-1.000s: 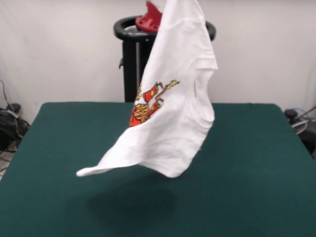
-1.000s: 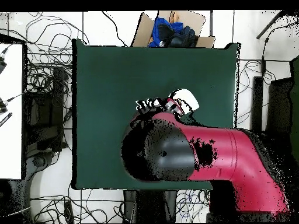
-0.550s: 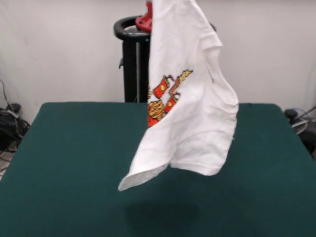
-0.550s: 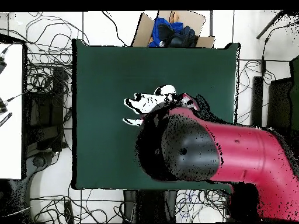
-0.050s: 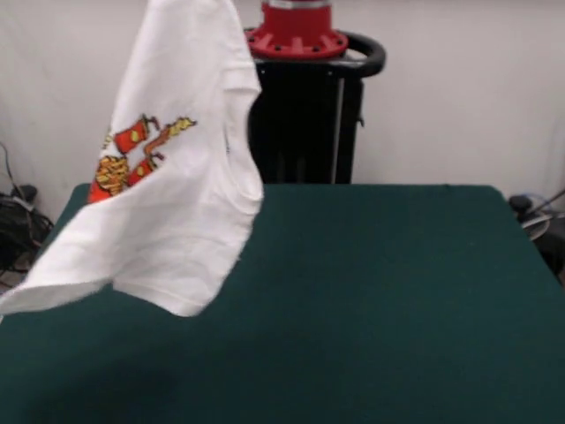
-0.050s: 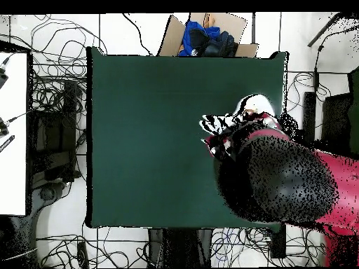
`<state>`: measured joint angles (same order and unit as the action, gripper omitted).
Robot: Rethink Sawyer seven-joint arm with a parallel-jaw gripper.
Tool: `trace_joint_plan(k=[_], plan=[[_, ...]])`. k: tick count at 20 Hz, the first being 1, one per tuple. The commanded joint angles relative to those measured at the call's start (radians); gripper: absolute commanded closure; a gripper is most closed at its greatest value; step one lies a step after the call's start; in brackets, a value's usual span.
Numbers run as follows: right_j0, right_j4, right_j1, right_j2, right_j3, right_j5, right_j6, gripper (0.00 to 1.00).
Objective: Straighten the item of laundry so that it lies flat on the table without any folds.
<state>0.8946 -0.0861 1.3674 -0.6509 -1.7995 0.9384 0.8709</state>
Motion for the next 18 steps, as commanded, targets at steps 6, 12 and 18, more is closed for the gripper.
trace_joint_plan(k=[6,12,18], plan=[[0.044,-0.026,-0.102,-0.085,0.085,0.173,-0.228,1.00],[0.063,-0.061,-0.162,-0.109,0.130,0.178,-0.243,1.00],[0.047,-0.108,-0.230,-0.114,0.192,0.180,-0.222,1.00]])
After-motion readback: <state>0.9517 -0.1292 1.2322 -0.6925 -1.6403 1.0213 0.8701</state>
